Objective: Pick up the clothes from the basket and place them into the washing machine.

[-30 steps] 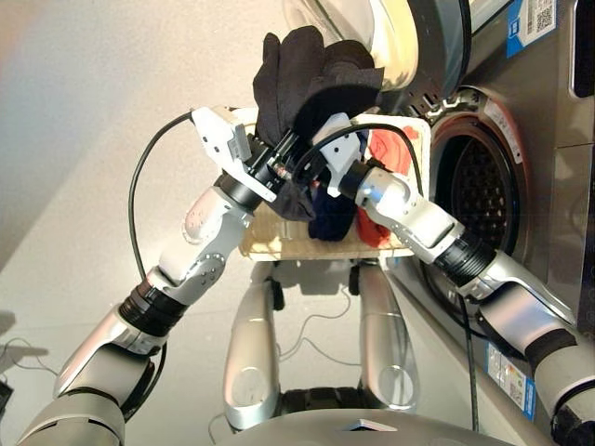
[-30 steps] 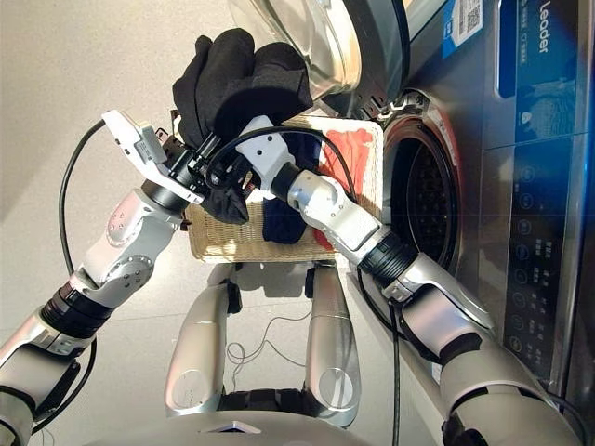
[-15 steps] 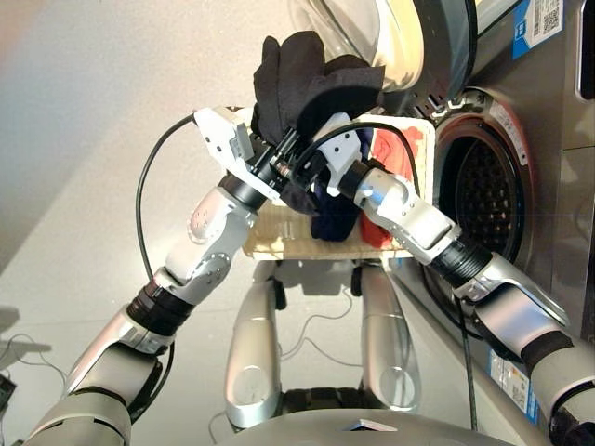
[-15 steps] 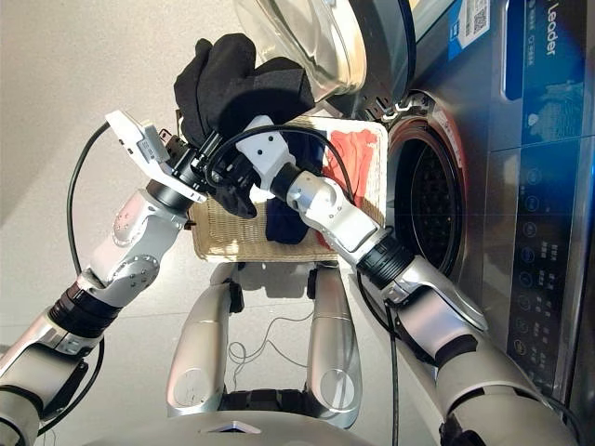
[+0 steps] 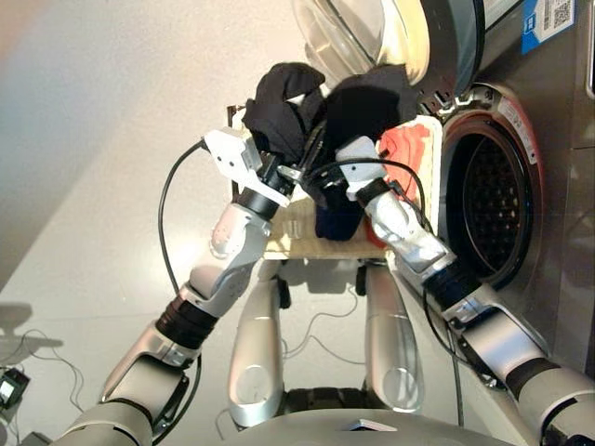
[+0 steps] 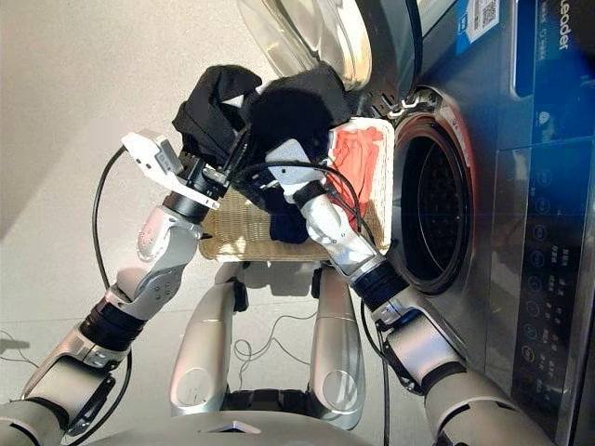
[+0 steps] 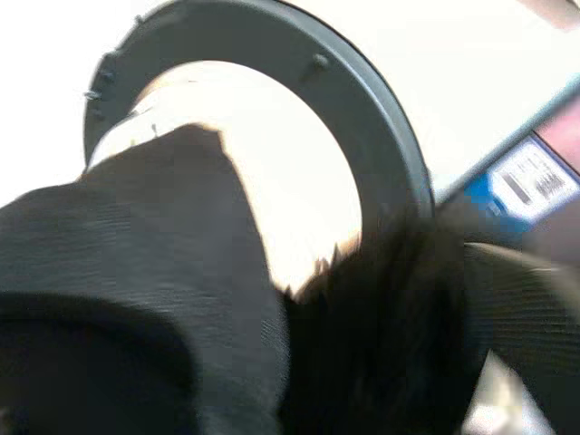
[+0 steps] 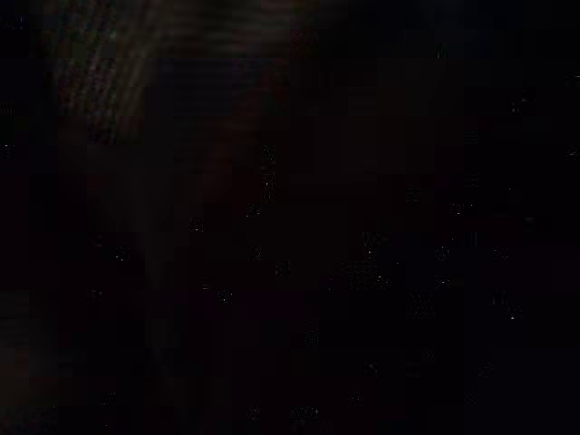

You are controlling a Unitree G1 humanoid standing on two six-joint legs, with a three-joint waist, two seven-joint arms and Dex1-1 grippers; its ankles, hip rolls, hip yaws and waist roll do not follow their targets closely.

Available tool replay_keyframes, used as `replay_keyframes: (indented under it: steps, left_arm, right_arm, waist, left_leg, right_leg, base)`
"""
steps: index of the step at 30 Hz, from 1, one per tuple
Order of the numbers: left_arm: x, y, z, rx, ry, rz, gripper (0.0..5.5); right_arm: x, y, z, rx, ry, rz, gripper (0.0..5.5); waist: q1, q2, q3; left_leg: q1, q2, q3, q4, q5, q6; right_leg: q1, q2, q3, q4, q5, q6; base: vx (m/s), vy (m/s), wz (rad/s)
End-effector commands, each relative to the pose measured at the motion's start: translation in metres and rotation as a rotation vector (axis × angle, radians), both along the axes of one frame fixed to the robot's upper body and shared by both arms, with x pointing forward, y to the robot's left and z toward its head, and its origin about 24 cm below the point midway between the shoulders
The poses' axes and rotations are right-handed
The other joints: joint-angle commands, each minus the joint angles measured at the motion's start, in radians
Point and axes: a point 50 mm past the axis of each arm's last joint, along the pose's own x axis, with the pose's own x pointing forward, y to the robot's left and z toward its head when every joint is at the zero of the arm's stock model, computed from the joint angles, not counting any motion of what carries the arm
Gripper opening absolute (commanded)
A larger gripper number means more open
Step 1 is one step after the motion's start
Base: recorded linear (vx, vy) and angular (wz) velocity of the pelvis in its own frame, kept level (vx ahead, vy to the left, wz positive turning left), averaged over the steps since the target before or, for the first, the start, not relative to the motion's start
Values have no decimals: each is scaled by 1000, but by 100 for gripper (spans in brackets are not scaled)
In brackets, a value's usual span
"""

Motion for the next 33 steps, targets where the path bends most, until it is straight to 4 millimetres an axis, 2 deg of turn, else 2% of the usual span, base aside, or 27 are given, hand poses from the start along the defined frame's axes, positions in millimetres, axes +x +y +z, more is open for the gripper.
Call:
replay_keyframes:
  steps: [1, 2, 3, 5, 7, 8, 13, 14, 15, 16, 22, 25, 29, 33]
  left_arm:
    - [-13, 4, 46, -126, -243, 35, 550]
    - [-13, 4, 46, -126, -243, 35, 550]
    - [-11, 4, 48, -157, -237, 55, 550]
    - [-12, 5, 48, -170, -238, 68, 550]
    - [-11, 6, 50, -195, -240, 107, 550]
    - [-11, 6, 50, -195, -240, 107, 550]
    - [-9, 9, 46, -217, -214, 168, 550]
    - [-8, 10, 44, -221, -200, 186, 550]
    - [-8, 10, 44, -220, -200, 185, 550]
    - [-8, 10, 44, -222, -196, 190, 550]
    - [-8, 6, 43, -216, -179, 181, 550]
    - [-8, 1, 41, -228, -149, 152, 550]
    - [-8, -2, 42, -235, -139, 138, 550]
    - [-9, -7, 38, -262, -104, 100, 550]
  right_arm:
    - [-3, -9, 6, 54, -91, -70, 0]
    - [-3, -9, 6, 54, -91, -70, 0]
    - [-3, -22, -6, 68, -59, -140, 0]
    - [-4, -28, -11, 84, -45, -167, 0]
    - [-5, -45, -29, 161, 14, -288, 0]
    - [-5, -45, -29, 161, 14, -289, 0]
    - [-10, -81, -57, 328, 108, -559, 0]
    - [-11, -96, -64, 381, 125, -680, 0]
    - [-11, -96, -64, 382, 125, -681, 0]
    - [-12, -104, -66, 410, 132, -736, 0]
    - [-18, -170, -68, 497, 150, -1099, 0]
    - [-27, -202, -72, 679, 208, -1292, 0]
    - [-28, -217, -63, 830, 190, -1360, 0]
    - [-26, -238, -39, 941, 116, -1401, 0]
  waist:
    - [-16, 12, -13]
    - [-16, 13, -13]
    - [-19, 12, -13]
    - [-20, 12, -13]
    - [-22, 13, -13]
    - [-22, 14, -13]
    - [-25, 10, -13]
    - [-26, 11, -13]
    - [-25, 11, -13]
    - [-25, 12, -13]
    - [-13, 21, -13]
    - [-3, 23, -13]
    - [2, 26, -13]
    - [10, 33, -13]
  left_leg:
    - [-27, 10, -46, 120, -91, -52]
    - [-28, 10, -46, 120, -92, -52]
    - [-32, 9, -50, 124, -92, -51]
    - [-35, 9, -52, 126, -93, -51]
    - [-40, 9, -54, 130, -95, -49]
    - [-40, 9, -55, 131, -95, -49]
    - [-49, 5, -61, 137, -99, -47]
    - [-50, 3, -62, 137, -101, -46]
    - [-50, 3, -62, 137, -101, -46]
    - [-51, 3, -63, 138, -101, -46]
    - [-52, -1, -69, 141, -107, -44]
    - [-49, -5, -73, 140, -109, -43]
    - [-53, -7, -76, 142, -113, -44]
    - [-87, -11, -84, 153, -115, -43]
  right_leg:
    - [81, -59, 11, -176, 125, 99]
    - [81, -59, 10, -176, 124, 99]
    - [80, -60, 11, -175, 124, 100]
    - [78, -61, 11, -173, 124, 99]
    - [77, -61, 10, -172, 121, 99]
    - [78, -61, 10, -172, 121, 99]
    - [77, -61, 8, -176, 120, 98]
    - [78, -61, 8, -178, 121, 98]
    - [78, -61, 8, -178, 121, 98]
    - [79, -62, 7, -179, 120, 98]
    - [86, -64, 7, -184, 119, 96]
    - [94, -65, 3, -185, 116, 94]
    - [91, -64, 7, -186, 115, 92]
    - [64, -64, 11, -180, 111, 89]
  base:
    - [0, 0, 0]
    - [0, 0, 0]
    - [0, 0, 0]
    - [0, 0, 0]
    - [0, 0, 0]
    - [0, 0, 0]
    - [0, 0, 0]
    - [0, 0, 0]
    - [0, 0, 0]
    - [0, 0, 0]
    - [0, 0, 0]
    - [0, 0, 0]
    - [0, 0, 0]
    - [0, 0, 0]
